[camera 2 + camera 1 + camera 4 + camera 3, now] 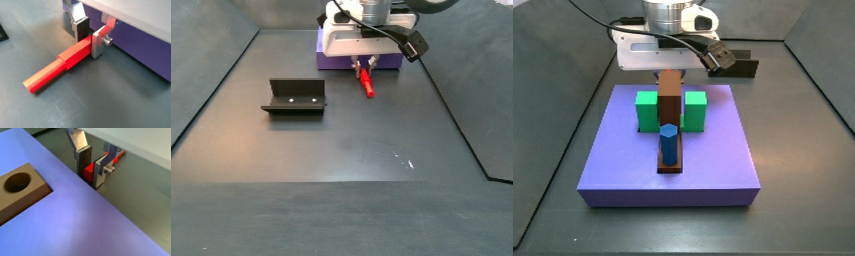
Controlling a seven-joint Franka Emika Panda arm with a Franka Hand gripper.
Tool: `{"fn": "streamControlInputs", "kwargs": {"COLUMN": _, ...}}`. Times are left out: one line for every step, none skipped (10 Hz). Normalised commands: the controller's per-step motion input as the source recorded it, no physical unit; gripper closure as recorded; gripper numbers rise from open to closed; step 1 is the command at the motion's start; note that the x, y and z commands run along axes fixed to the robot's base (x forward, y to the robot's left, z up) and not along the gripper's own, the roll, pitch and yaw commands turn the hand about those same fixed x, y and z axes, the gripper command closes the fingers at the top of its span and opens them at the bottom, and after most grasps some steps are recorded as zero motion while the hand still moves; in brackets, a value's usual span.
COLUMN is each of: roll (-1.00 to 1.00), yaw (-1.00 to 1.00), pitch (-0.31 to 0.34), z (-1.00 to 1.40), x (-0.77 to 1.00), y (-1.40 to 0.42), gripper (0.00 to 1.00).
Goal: Pick up the red object. Move up. Place the red object on the fixture. Regrasp the red object. Move to above the board. Insert the red object.
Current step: Pick up the red object, then move up.
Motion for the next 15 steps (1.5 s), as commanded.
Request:
{"fn": "streamControlInputs", "kwargs": {"roll": 0.0, "yaw": 0.0, "pitch": 0.0, "z": 0.0, "x": 0.0, "y": 0.0, "gripper": 1.0}}
{"fn": "streamControlInputs", "kwargs": {"roll": 0.0, "yaw": 0.0, "pitch": 0.0, "z": 0.0, "x": 0.0, "y": 0.0, "gripper": 1.0}}
{"fn": "streamControlInputs", "kwargs": {"roll": 0.0, "yaw": 0.0, "pitch": 0.0, "z": 0.0, "x": 0.0, "y": 0.0, "gripper": 1.0}}
{"fn": "streamControlInputs", "kwargs": {"roll": 0.0, "yaw": 0.0, "pitch": 0.0, "z": 0.0, "x": 0.0, "y": 0.0, "gripper": 1.0}}
{"fn": "streamControlInputs", "kwargs": {"roll": 0.0, "yaw": 0.0, "pitch": 0.0, "z": 0.0, "x": 0.0, "y": 0.0, "gripper": 1.0}}
{"fn": "streamControlInputs", "kwargs": {"roll": 0.0, "yaw": 0.0, "pitch": 0.0, "z": 0.0, "x": 0.0, "y": 0.0, "gripper": 1.0}}
{"fn": "streamControlInputs", "kwargs": {"roll": 0.0, "yaw": 0.0, "pitch": 0.0, "z": 0.0, "x": 0.0, "y": 0.0, "gripper": 1.0}}
{"fn": "streamControlInputs", "kwargs": {"roll": 0.0, "yaw": 0.0, "pitch": 0.0, "z": 0.0, "x": 0.0, "y": 0.0, "gripper": 1.0}}
{"fn": "streamControlInputs", "kwargs": {"roll": 0.0, "yaw": 0.0, "pitch": 0.0, "z": 0.0, "x": 0.0, "y": 0.0, "gripper": 1.0}}
{"fn": "streamControlInputs", "kwargs": {"roll": 0.0, "yaw": 0.0, "pitch": 0.0, "z": 0.0, "x": 0.0, "y": 0.0, "gripper": 1.0}}
{"fn": "streamControlInputs", "kwargs": {"roll": 0.0, "yaw": 0.0, "pitch": 0.0, "z": 0.0, "x": 0.0, "y": 0.0, "gripper": 1.0}}
{"fn": "streamControlInputs", "kwargs": {"roll": 0.0, "yaw": 0.0, "pitch": 0.0, "z": 0.83, "x": 0.0, "y": 0.0, "gripper": 1.0}}
{"fn": "streamControlInputs", "kwargs": {"roll": -0.01, "yaw": -0.03, "pitch": -0.015, "z": 0.88, "x": 0.01, "y": -0.06, "gripper": 1.0}}
{"fn": "streamControlInputs", "kwargs": {"roll": -0.02, "yaw": -0.01, "pitch": 0.016, "z": 0.64, "x": -0.05, "y": -0.04, "gripper": 1.0}}
{"fn": "streamControlInputs", "kwargs": {"roll": -0.05, "yaw": -0.01, "pitch": -0.007, "z": 0.33, "x": -0.03, "y": -0.03, "gripper": 1.0}}
